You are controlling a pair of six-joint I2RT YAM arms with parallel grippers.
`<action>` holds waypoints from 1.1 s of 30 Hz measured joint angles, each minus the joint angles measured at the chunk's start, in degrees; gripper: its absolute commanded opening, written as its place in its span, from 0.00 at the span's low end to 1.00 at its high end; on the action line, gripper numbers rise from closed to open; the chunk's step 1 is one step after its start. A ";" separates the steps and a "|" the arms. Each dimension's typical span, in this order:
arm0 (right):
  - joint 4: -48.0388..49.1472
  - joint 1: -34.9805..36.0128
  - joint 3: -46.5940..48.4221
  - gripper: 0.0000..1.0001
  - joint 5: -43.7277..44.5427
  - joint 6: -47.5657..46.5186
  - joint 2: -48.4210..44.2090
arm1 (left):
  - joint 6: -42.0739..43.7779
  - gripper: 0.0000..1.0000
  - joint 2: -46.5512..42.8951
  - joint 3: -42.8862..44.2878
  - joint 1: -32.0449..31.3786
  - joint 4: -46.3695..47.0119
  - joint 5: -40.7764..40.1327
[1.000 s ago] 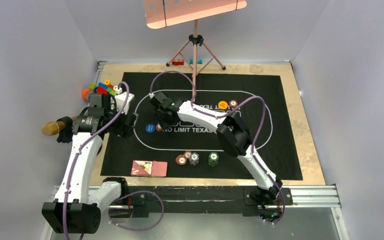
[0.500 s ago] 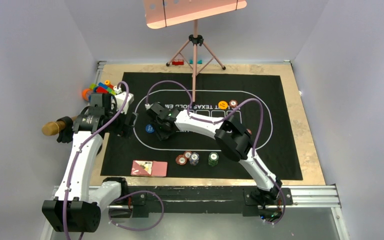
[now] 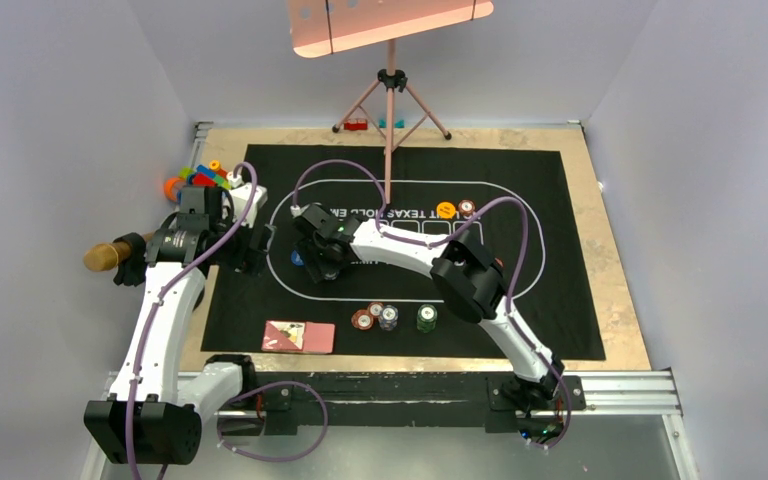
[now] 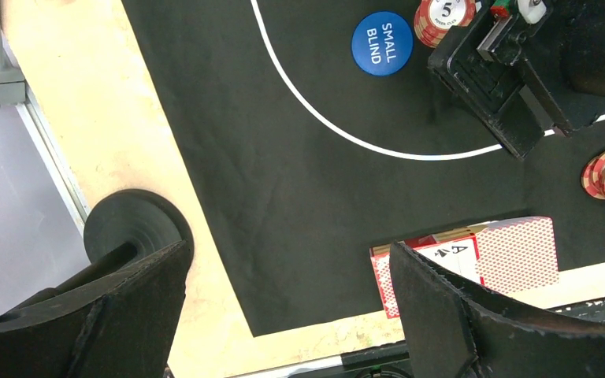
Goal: Distribute texas hold em gaming equipment
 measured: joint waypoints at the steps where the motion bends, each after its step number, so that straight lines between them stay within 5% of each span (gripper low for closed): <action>1: -0.09 0.00 0.00 0.71 0.02 -0.07 -0.11 | -0.11 1.00 0.00 0.02 0.00 0.00 0.00; 11: -1.42 -0.04 -2.78 0.73 1.03 -0.83 -10.99 | -0.39 1.00 -0.24 0.31 0.00 -0.22 0.04; 20: 0.57 0.15 -26.12 0.84 1.68 -0.11 -34.69 | -0.35 1.00 -0.37 0.31 0.00 -0.33 0.15; 26: -0.24 2.01 -38.71 0.85 1.29 1.22 -36.30 | -0.35 1.00 -0.37 0.31 0.00 -0.33 0.09; 33: 0.59 3.82 -41.72 0.80 0.63 2.40 -36.33 | -0.35 1.00 -0.37 0.31 0.00 -0.33 0.00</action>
